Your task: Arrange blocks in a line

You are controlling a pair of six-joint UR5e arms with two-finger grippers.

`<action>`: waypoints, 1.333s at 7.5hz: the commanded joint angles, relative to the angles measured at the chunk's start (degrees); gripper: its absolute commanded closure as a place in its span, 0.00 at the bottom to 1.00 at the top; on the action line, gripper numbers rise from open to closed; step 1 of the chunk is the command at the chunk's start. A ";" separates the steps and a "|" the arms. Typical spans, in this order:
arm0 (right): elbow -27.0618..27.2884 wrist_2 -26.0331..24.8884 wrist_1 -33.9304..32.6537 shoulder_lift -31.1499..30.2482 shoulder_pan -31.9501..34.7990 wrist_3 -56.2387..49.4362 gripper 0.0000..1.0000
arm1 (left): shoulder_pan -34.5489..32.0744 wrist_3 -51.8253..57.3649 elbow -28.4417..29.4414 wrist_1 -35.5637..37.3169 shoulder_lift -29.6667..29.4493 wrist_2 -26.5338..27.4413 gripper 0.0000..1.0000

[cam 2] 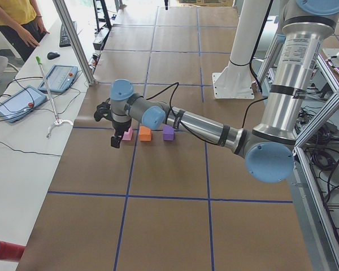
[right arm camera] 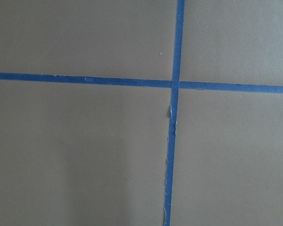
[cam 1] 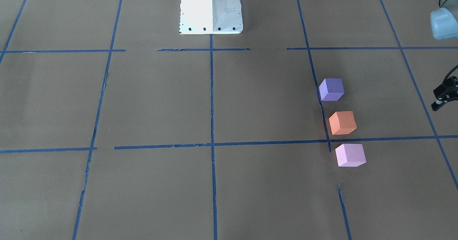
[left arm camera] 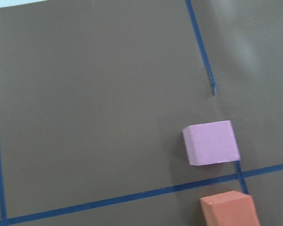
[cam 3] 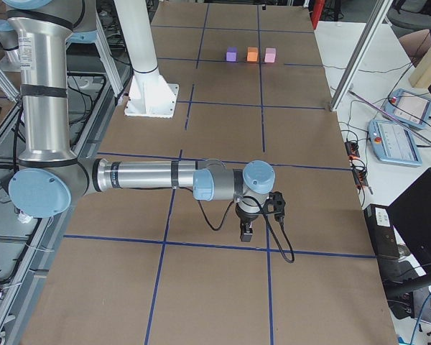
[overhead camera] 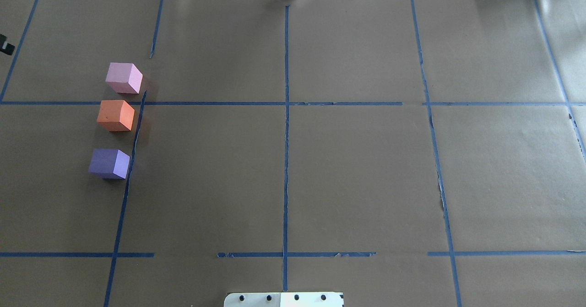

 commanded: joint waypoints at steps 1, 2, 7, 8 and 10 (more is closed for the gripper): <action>0.00 0.00 0.00 0.00 0.00 0.00 0.00 | -7.72 10.75 4.59 0.46 2.88 -1.06 0.00; 0.00 0.00 -0.09 0.00 0.00 0.00 0.00 | -9.83 10.95 4.87 0.37 4.90 -1.06 0.01; 0.00 0.00 -0.09 0.00 0.00 0.00 0.00 | -11.17 11.04 4.59 2.22 7.80 -0.98 0.00; 0.00 0.00 0.00 0.00 0.00 0.00 0.00 | -11.17 10.78 5.13 2.57 7.64 -1.06 0.00; 0.00 0.00 0.00 0.00 0.00 0.00 0.00 | -11.17 10.87 5.57 2.75 7.64 -0.89 0.00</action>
